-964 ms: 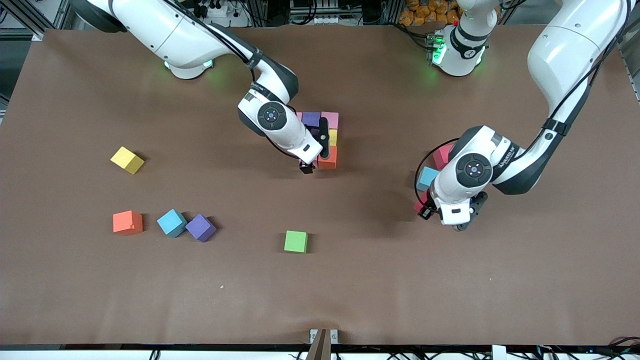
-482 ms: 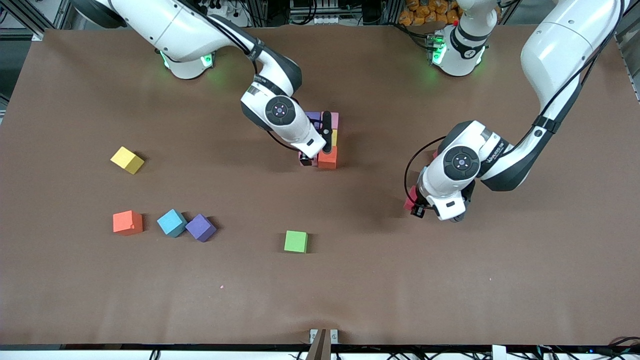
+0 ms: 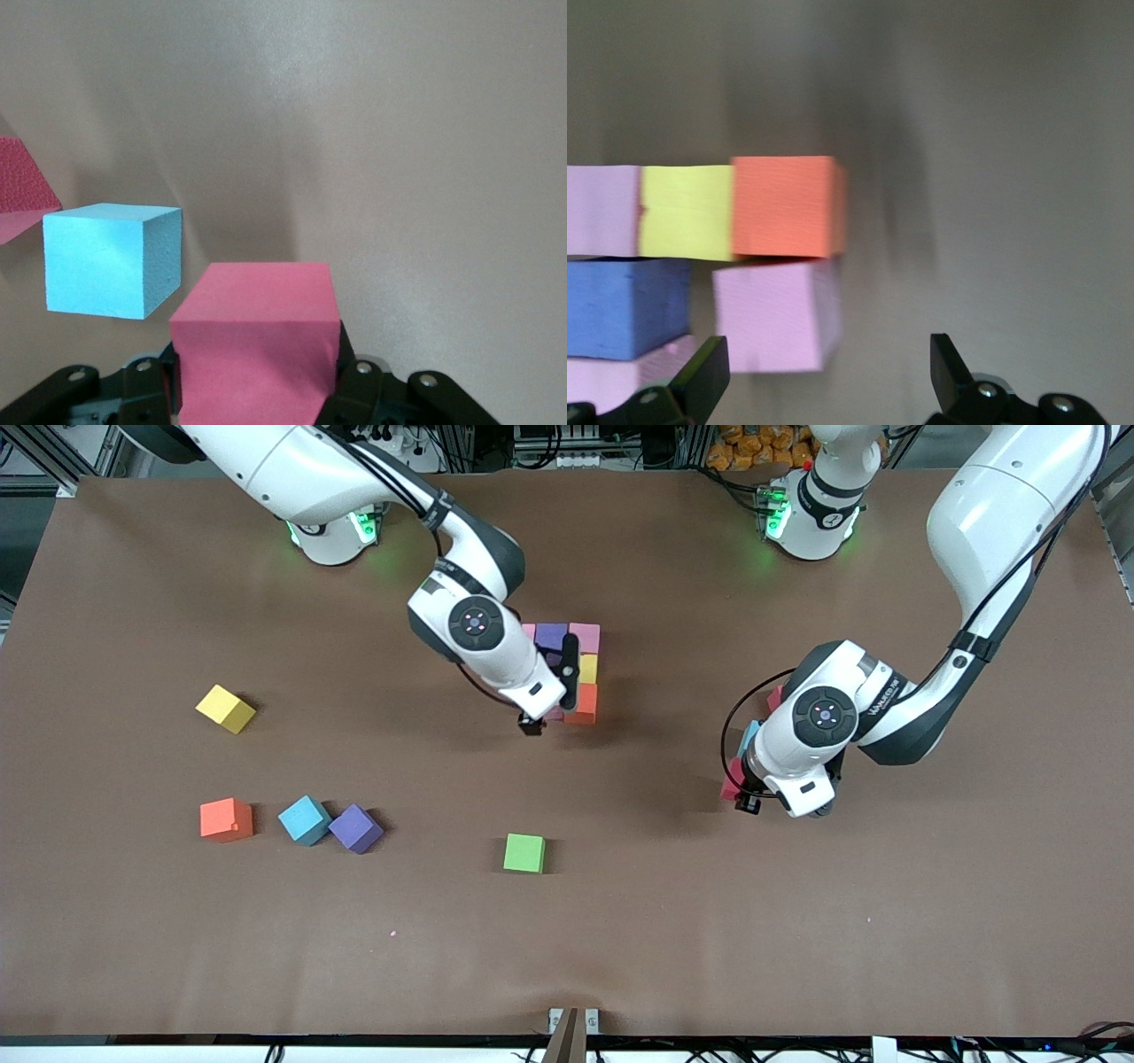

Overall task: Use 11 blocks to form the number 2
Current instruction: 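Grasp the purple cube with the right gripper while the left gripper carries magenta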

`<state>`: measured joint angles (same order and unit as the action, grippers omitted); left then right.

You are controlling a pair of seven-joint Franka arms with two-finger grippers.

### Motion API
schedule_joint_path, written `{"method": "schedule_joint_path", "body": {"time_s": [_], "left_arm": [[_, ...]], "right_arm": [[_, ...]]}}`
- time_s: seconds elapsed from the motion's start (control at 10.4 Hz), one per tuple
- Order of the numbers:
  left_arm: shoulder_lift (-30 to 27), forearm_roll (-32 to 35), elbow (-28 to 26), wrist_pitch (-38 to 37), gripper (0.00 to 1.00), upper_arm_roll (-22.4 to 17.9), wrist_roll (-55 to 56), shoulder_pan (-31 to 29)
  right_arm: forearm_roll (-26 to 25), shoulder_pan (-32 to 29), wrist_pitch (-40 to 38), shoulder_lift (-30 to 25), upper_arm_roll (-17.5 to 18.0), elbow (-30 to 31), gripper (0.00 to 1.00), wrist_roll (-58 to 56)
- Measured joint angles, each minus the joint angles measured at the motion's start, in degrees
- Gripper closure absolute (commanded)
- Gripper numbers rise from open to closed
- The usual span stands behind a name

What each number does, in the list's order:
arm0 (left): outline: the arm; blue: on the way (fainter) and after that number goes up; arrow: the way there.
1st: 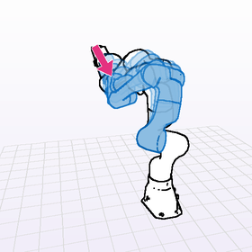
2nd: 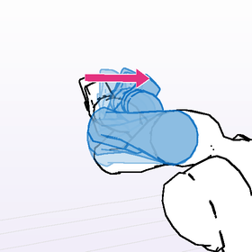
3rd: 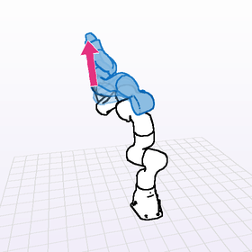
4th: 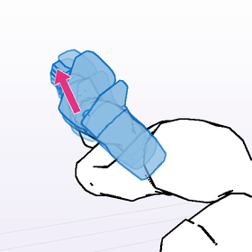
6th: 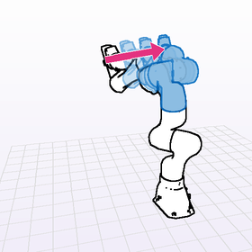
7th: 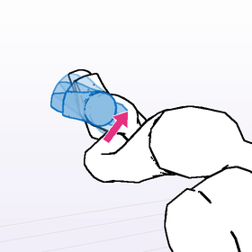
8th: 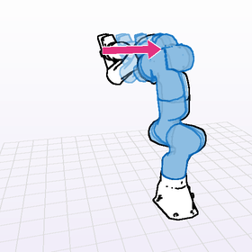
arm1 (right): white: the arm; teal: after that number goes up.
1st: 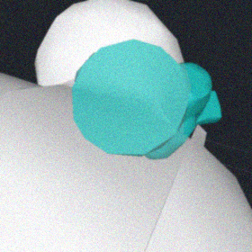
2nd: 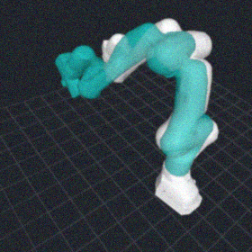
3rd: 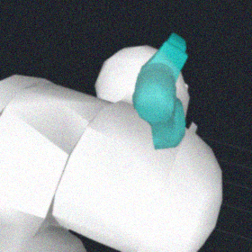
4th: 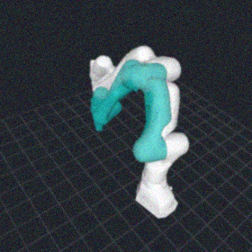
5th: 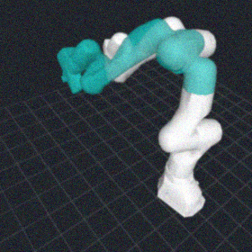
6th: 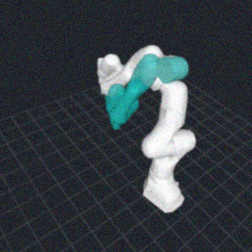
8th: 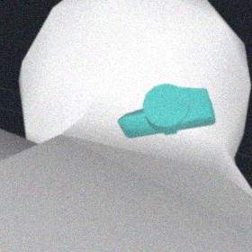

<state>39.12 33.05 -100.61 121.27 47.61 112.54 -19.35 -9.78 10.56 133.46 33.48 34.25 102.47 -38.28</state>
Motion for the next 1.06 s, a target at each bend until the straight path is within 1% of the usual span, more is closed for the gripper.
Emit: {"method": "schedule_joint_path", "body": {"time_s": [0.29,0.67,0.96,1.06], "left_arm": [[0.0,-2.1,0.0,0.0,0.65,-0.1,0.1,-0.3],[0.0,-4.3,0.7,0.0,0.65,-0.1,0.2,-0.4],[-0.1,-7.8,3.1,-1.9,0.65,0.0,0.3,-0.6],[-0.2,-8.4,3.7,-2.3,0.65,0.0,0.8,-0.6]], "right_arm": [[0.0,-0.2,1.7,0.0,-6.3,-6.2,0.00,-0.3],[0.0,1.5,3.5,4.1,-12.9,-13.7,0.00,-0.8],[-0.1,2.7,8.1,9.4,-15.0,-18.4,0.00,-1.3],[-0.1,3.1,8.8,10.9,-16.4,-19.7,0.00,-1.7]]}}
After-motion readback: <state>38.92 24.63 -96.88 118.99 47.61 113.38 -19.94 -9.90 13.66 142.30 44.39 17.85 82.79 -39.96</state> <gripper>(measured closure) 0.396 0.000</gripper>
